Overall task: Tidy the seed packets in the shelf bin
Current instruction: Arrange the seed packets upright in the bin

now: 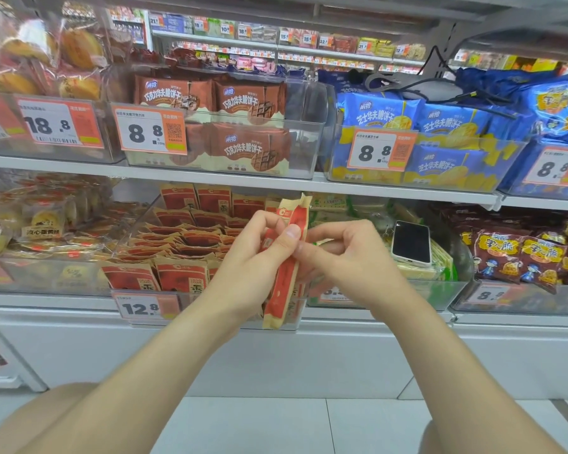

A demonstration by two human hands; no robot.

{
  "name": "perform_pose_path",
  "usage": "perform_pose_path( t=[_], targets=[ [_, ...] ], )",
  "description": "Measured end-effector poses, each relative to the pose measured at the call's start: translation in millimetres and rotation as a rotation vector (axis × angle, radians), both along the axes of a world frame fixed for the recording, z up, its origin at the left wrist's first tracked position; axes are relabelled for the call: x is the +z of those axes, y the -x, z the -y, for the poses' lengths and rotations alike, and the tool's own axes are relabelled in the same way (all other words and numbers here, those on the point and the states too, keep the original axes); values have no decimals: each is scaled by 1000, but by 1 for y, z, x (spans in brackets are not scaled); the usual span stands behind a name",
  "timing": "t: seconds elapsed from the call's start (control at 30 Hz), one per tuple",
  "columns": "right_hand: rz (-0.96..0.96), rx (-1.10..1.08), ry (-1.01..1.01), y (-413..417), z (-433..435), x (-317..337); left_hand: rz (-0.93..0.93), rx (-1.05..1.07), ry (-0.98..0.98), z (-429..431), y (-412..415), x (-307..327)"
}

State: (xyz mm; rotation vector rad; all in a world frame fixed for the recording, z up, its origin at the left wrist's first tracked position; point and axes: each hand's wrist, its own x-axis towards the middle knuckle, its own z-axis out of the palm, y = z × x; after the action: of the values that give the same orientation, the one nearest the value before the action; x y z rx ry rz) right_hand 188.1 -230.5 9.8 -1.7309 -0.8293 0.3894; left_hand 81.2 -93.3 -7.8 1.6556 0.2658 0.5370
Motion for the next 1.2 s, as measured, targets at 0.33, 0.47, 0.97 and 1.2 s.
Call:
perform_pose_path(
  t=[0.33, 0.47, 0.97, 1.2],
  targets=[
    [225, -73, -105, 1, -11, -16, -4, -40, 14, -3, -2, 1],
    [280, -81, -43, 0, -15, -21, 9, -108, -117, -7, -2, -4],
    [77, -238, -303, -5, -14, -10, -107, -245, -186, -22, 12, 7],
    [252, -324, -269, -21, -5, -12, -109, -333, -50, -22, 14, 13]
  ],
)
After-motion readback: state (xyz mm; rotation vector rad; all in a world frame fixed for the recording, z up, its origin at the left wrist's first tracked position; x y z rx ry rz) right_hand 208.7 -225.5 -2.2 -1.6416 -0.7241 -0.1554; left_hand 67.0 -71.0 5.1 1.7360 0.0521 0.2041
